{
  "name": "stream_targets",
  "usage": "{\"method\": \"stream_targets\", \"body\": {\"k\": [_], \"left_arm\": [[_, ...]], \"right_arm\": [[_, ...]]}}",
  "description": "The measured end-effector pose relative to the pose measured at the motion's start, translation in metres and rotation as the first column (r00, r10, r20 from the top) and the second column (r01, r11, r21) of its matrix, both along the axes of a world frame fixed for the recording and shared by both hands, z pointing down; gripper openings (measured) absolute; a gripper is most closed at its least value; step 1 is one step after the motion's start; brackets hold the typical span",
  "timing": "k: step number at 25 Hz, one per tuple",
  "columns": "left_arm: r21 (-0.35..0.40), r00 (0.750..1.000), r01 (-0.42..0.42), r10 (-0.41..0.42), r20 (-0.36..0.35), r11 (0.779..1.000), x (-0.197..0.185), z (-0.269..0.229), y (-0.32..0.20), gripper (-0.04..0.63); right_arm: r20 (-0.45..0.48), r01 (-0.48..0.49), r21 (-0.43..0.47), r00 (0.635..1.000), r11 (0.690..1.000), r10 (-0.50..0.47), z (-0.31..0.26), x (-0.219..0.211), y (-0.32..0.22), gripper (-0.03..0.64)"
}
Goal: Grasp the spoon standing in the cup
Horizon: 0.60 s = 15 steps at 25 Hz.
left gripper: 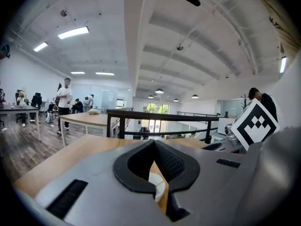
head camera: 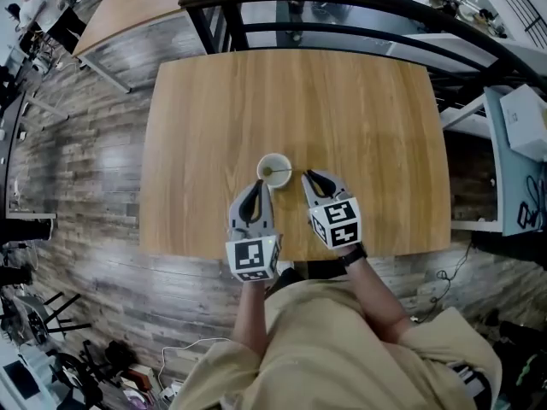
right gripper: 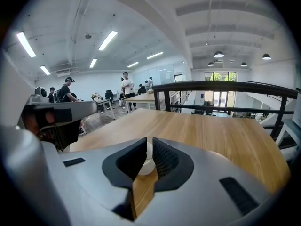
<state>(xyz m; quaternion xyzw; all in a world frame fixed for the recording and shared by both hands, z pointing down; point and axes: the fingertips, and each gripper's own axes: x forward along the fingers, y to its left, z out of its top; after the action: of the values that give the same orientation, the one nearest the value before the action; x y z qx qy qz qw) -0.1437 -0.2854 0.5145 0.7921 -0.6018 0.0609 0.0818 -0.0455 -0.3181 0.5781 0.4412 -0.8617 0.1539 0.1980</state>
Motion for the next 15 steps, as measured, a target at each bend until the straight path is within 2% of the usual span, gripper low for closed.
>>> {"method": "stream_targets", "body": {"k": [7,8,9,10,15], "left_arm": [[-0.044,1.0,0.005,-0.005,-0.006,0.999,-0.005,0.022,-0.021,0.005],[-0.049,1.0,0.007,-0.007,-0.006,0.999,-0.006,0.024,-0.023,0.005],[-0.055,1.0,0.01,-0.011,-0.008,0.998,-0.006,0.027,-0.025,0.005],[-0.06,1.0,0.014,-0.015,-0.011,0.998,-0.006,0.029,-0.027,0.005],[-0.088,1.0,0.017,-0.019,-0.022,0.996,-0.003,0.041,-0.033,0.005]], "right_arm": [[-0.014,0.003,-0.088,1.0,0.996,-0.004,0.038,-0.005,-0.014,0.017],[-0.016,0.002,-0.1,1.0,0.995,-0.003,0.044,-0.005,-0.016,0.031],[-0.02,0.001,-0.111,1.0,0.994,-0.003,0.05,-0.006,-0.017,0.083],[-0.022,0.001,-0.124,1.0,0.992,-0.003,0.055,-0.006,-0.018,0.105],[0.042,-0.012,-0.207,0.999,0.978,0.022,0.077,-0.009,-0.022,0.142]]}}
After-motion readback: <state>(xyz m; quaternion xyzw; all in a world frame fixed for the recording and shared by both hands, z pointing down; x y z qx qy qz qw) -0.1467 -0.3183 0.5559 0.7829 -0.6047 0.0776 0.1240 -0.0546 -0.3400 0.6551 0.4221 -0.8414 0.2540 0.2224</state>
